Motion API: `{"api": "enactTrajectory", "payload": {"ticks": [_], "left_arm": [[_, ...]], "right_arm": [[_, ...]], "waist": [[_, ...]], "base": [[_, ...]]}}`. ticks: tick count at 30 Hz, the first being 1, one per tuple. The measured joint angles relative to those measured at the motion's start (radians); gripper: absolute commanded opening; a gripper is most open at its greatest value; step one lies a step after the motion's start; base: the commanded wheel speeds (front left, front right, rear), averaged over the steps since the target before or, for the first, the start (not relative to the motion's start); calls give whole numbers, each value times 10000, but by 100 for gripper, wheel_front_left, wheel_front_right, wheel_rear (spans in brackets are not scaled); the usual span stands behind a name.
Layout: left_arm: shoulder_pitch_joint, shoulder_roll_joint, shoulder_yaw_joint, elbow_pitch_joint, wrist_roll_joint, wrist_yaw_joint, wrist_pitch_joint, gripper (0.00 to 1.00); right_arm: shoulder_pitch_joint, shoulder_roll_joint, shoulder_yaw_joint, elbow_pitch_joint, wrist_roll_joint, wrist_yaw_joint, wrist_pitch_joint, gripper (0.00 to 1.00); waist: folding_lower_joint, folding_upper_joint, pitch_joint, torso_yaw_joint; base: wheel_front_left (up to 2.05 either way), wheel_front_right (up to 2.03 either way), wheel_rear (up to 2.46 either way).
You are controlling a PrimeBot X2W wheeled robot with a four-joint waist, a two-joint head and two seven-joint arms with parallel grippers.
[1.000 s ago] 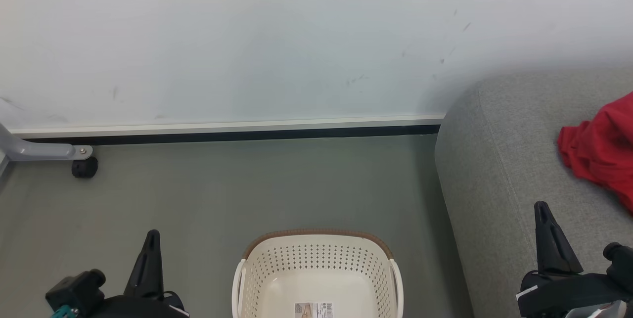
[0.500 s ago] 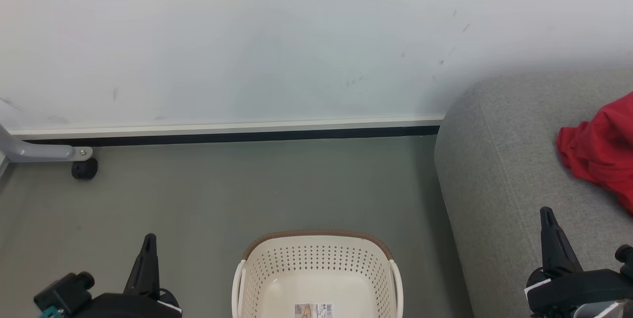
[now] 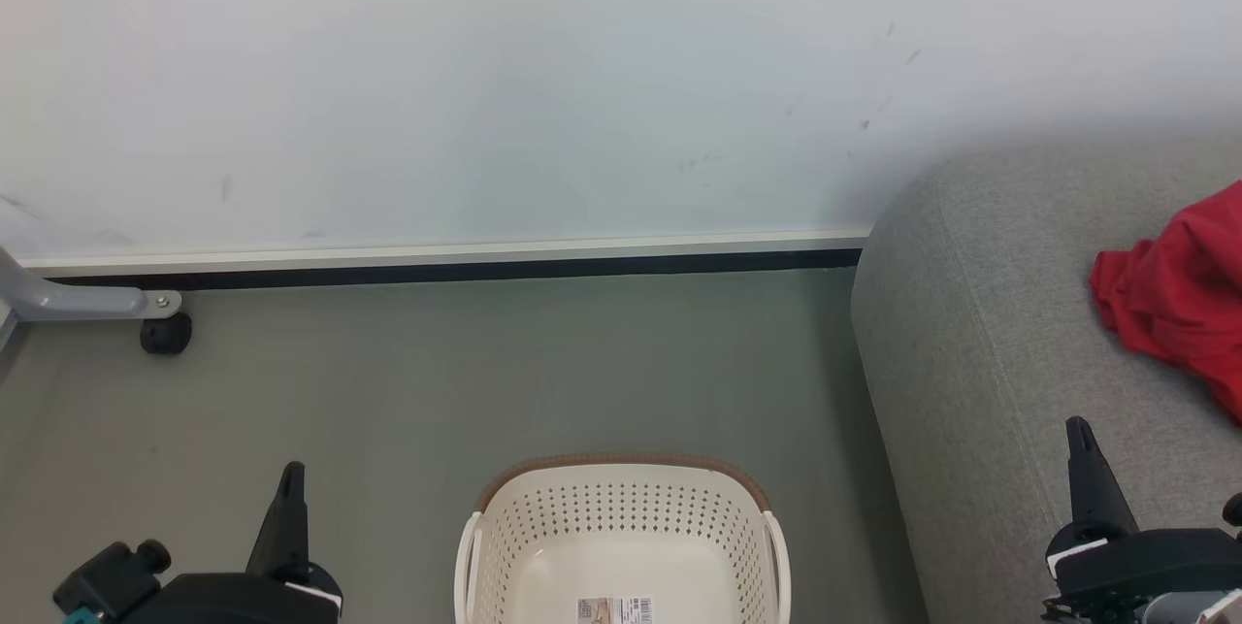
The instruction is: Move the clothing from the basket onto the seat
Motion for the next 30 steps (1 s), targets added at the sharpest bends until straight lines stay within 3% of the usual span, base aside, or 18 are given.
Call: {"api": "enactTrajectory", "payload": {"ticks": [30], "left_arm": [[-196, -497, 917, 378, -3206, -686, 1034, 0]], "right_arm": [[-303, 777, -1164, 844, 3630, 740, 1030, 0]], "waist": [[0, 0, -72, -20]], "base": [[0, 0, 0]]}}
